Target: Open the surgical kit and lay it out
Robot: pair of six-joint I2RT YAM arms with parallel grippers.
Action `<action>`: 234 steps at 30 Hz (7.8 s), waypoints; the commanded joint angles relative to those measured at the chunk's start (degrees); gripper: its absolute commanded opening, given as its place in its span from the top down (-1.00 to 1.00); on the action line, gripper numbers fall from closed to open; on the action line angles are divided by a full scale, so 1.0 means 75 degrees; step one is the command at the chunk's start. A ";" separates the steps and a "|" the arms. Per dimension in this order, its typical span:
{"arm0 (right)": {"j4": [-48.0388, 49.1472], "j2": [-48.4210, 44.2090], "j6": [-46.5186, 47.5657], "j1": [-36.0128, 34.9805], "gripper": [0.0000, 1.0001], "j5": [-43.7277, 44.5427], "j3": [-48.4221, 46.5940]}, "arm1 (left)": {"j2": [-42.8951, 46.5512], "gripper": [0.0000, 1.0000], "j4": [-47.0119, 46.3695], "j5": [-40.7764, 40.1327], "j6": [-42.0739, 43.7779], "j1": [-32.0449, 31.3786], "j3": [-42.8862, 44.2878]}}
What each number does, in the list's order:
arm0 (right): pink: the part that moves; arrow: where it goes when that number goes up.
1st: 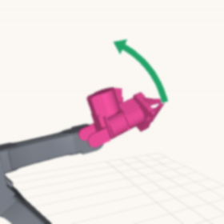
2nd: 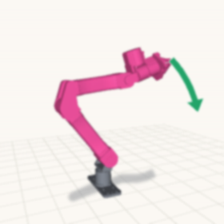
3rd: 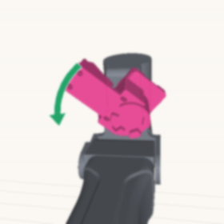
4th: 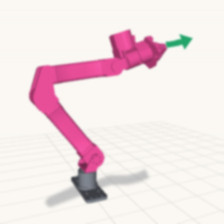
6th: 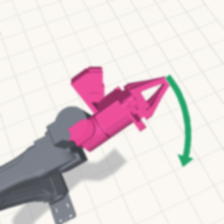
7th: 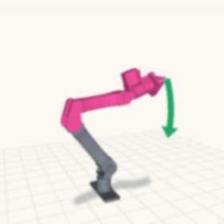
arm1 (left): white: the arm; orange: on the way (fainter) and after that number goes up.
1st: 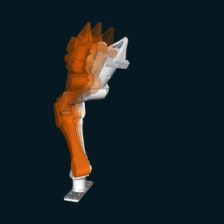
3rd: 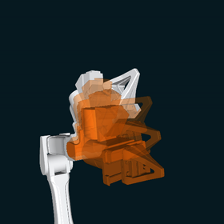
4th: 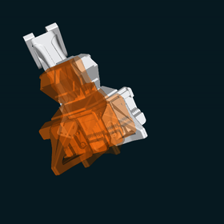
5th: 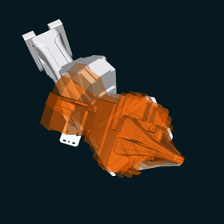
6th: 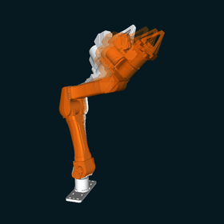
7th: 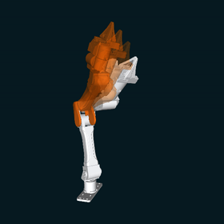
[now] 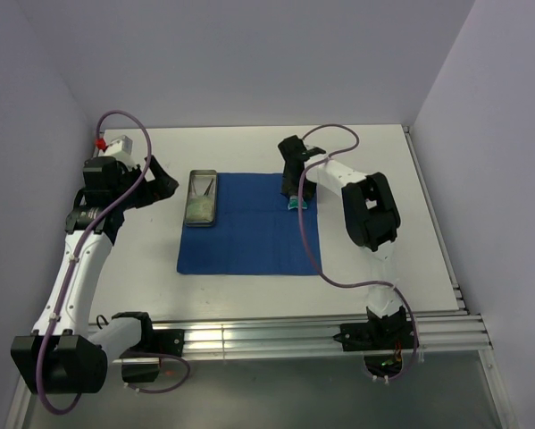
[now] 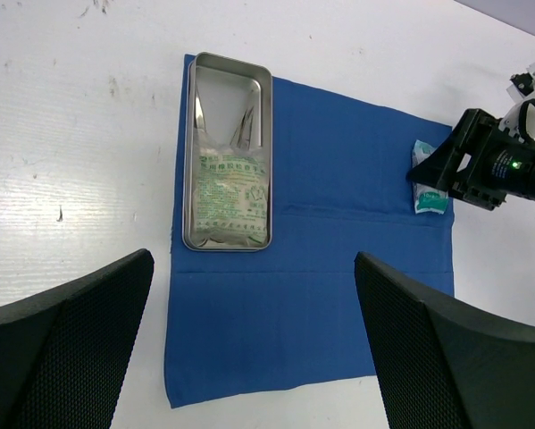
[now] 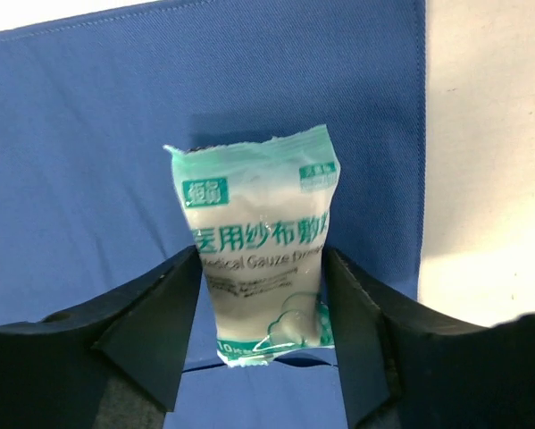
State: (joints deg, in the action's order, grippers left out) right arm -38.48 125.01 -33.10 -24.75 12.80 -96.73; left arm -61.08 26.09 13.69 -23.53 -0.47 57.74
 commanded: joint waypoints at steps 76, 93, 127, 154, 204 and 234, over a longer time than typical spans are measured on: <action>0.0642 -0.4070 0.0125 -0.0532 -0.63 -0.0734 0.2245 | -0.5895 0.50 0.0494 -0.0666 0.1813 -0.1461 0.2075; 0.0701 -0.4293 0.0160 -0.0567 -0.60 -0.0874 0.2350 | -0.4783 1.00 0.0705 -0.0385 0.1789 -0.1461 0.2297; 0.1615 -0.6215 -0.0871 -0.0309 -0.74 -0.0687 0.3639 | -0.4077 1.00 -0.1872 -0.0336 -0.0553 -0.3616 0.1828; 0.1369 -0.6543 -0.0520 0.0359 -0.99 -0.0874 0.3827 | -0.7465 1.00 -0.2576 -0.0302 -0.0636 -0.4367 0.3798; 0.4496 -0.2947 -0.1891 0.0207 0.63 -0.4247 0.3031 | -0.3401 0.41 -0.1147 0.1582 0.0407 -0.1661 0.2487; 0.7439 -0.0310 -0.2922 0.0441 0.57 -0.6768 0.2725 | -0.3153 0.46 -0.0853 0.1959 0.0196 -0.0746 0.2145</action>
State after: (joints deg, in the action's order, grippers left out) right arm 13.78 120.46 -53.84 -22.20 -35.68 -75.79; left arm -85.71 20.58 26.37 -21.91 -6.39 73.03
